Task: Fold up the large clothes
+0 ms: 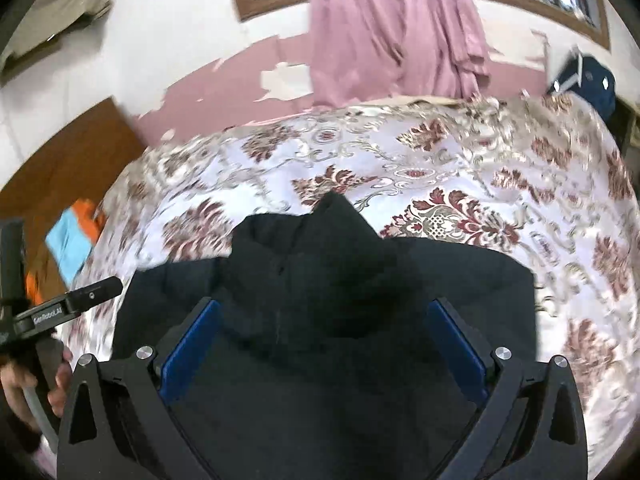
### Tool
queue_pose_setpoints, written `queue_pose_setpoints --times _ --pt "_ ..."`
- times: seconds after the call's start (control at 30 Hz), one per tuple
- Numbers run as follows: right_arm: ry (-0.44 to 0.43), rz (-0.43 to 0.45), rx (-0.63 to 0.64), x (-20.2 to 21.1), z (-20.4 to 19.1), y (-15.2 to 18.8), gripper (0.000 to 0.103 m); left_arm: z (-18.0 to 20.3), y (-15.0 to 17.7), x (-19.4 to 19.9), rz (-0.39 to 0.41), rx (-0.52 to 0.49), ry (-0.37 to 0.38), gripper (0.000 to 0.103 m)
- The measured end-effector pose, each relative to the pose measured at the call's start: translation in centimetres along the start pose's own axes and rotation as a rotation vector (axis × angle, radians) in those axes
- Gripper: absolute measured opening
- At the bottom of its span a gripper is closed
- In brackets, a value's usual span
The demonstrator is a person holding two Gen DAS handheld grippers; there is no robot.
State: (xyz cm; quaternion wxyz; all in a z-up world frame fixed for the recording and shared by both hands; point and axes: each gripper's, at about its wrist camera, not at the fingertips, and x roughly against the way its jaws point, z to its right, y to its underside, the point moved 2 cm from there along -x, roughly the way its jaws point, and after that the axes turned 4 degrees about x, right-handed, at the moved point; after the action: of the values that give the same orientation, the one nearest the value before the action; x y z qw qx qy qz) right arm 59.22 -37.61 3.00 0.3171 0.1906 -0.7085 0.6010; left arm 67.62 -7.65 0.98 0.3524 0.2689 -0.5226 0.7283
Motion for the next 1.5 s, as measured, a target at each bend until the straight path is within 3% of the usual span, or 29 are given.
queue_pose_setpoints --times 0.17,0.27,0.37,0.43,0.47,0.53,0.6,0.67,0.77,0.9,1.07,1.23,1.37,1.5 --pt "0.071 -0.033 -0.028 -4.2 0.1 -2.4 0.100 2.7 -3.1 -4.2 -0.051 0.001 -0.007 0.103" --pt "0.061 -0.053 -0.030 -6.7 0.3 -4.8 0.091 4.8 -4.5 -7.8 -0.116 -0.080 -0.065 0.103" --pt "0.057 -0.115 -0.008 -9.9 0.3 -6.9 0.090 6.3 -5.1 -11.1 -0.150 -0.149 -0.109 0.103" --pt "0.032 -0.182 0.003 -12.3 0.3 -7.6 0.083 6.7 -5.3 -12.9 -0.165 -0.169 -0.131 0.103" --pt "0.017 -0.202 0.005 -13.2 0.3 -7.8 0.070 6.8 -5.5 -14.0 -0.166 -0.166 -0.143 0.099" --pt "0.001 -0.250 0.013 -14.9 0.4 -7.8 0.059 6.8 -5.5 -15.0 -0.174 -0.150 -0.141 0.079" --pt "-0.017 -0.264 0.014 -15.5 0.6 -7.6 0.032 6.6 -5.5 -16.2 -0.217 -0.124 -0.107 0.039" --pt "-0.045 -0.263 0.016 -15.5 0.7 -7.5 0.018 6.6 -5.2 -16.5 -0.243 -0.109 -0.033 0.009" --pt "-0.070 -0.228 0.047 -14.0 0.7 -7.1 0.011 6.8 -5.0 -14.5 -0.192 -0.138 0.003 0.008" --pt "-0.123 -0.150 0.112 -9.2 1.2 -5.7 0.008 5.0 -4.0 -9.0 -0.117 -0.183 0.056 0.007" --pt "-0.138 -0.213 0.271 -5.6 2.4 -1.7 0.005 2.6 -0.6 -6.1 -0.229 -0.308 0.057 0.006" --pt "-0.080 -0.324 0.403 -6.2 2.4 2.3 0.005 3.2 3.7 -7.1 -0.305 -0.478 -0.009 0.006" --pt "-0.035 -0.370 0.411 -8.8 2.6 4.4 0.004 2.8 6.0 -10.0 -0.349 -0.526 -0.051 0.006" --pt "0.013 -0.358 0.463 -11.0 2.0 6.0 0.004 2.9 7.0 -13.0 -0.358 -0.531 -0.083 0.006"
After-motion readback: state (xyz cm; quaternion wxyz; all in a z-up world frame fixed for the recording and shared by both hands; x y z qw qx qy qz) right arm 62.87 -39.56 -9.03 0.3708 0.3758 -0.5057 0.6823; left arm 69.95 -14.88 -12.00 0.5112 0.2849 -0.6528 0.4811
